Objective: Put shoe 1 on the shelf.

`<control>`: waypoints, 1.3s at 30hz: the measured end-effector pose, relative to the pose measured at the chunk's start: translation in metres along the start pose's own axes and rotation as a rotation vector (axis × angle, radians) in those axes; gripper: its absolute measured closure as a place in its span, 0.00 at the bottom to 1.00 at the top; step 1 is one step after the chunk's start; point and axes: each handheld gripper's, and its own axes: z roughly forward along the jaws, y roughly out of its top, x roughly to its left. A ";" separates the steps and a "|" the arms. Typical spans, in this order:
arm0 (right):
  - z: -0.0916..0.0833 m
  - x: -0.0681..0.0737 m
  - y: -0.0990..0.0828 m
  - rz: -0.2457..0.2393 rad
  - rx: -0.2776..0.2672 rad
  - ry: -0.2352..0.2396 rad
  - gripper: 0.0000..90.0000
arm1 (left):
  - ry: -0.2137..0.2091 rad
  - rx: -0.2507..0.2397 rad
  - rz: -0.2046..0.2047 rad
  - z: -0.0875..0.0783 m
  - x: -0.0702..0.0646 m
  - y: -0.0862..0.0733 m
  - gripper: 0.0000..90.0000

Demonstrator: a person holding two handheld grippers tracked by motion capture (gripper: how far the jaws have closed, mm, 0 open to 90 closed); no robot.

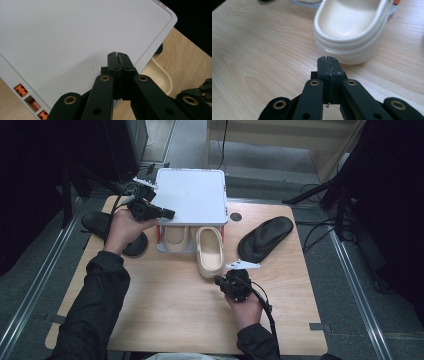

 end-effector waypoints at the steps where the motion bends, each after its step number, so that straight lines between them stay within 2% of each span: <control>1: 0.001 -0.001 -0.001 0.003 0.004 -0.004 1.00 | -0.006 -0.004 -0.006 0.000 0.001 0.000 1.00; 10: 0.011 -0.011 0.003 0.012 0.028 -0.033 1.00 | -0.005 -0.002 -0.002 0.000 0.000 0.000 1.00; 20: 0.021 -0.013 0.016 0.004 0.041 -0.047 1.00 | -0.002 -0.002 -0.003 0.001 -0.001 0.000 1.00; 25: 0.034 -0.014 0.029 0.008 0.043 -0.038 1.00 | -0.003 -0.001 -0.003 0.001 0.000 0.000 1.00; 36: 0.068 -0.010 0.061 -0.009 0.033 -0.062 1.00 | 0.001 -0.002 0.002 0.001 -0.001 0.000 1.00; 39: 0.078 -0.012 0.071 0.003 0.037 -0.072 1.00 | 0.003 -0.002 0.002 0.001 -0.001 0.000 0.99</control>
